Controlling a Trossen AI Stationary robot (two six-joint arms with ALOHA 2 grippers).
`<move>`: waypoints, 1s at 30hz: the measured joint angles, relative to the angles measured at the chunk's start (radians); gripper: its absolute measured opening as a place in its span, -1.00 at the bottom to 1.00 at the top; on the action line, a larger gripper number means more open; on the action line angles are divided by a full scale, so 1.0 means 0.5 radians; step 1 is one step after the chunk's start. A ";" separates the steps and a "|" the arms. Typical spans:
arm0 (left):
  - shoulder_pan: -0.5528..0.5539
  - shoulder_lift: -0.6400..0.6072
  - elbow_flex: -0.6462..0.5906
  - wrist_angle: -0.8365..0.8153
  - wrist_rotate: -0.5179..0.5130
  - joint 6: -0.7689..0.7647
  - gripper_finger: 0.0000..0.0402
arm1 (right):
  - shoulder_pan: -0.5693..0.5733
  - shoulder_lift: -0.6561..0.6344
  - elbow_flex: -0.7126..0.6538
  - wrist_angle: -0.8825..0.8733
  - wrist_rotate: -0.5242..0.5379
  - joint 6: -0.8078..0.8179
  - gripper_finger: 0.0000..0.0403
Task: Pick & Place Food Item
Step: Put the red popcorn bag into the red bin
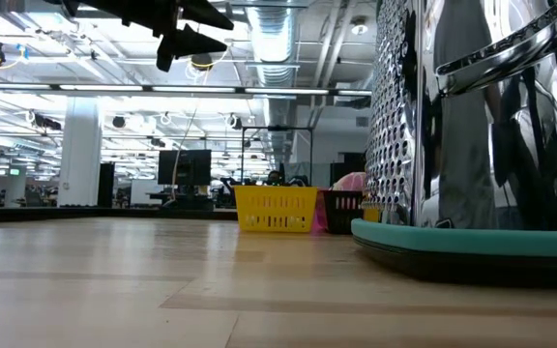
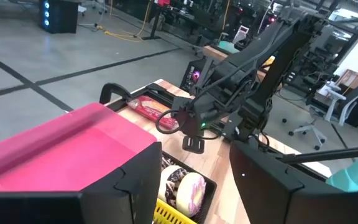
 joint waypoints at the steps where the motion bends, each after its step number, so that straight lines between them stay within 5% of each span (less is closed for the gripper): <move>1: 0.000 0.000 0.000 0.001 0.000 -0.006 -0.07 | -0.009 0.000 -0.021 0.040 0.000 -0.012 -0.48; 23: 0.013 0.000 0.000 0.004 -0.041 -0.188 -0.07 | -0.283 0.028 -0.212 0.468 0.218 -0.358 -0.50; 30: 0.013 0.000 0.000 0.005 -0.049 -0.188 -0.07 | -0.272 0.002 -0.201 0.492 0.234 -0.410 -0.88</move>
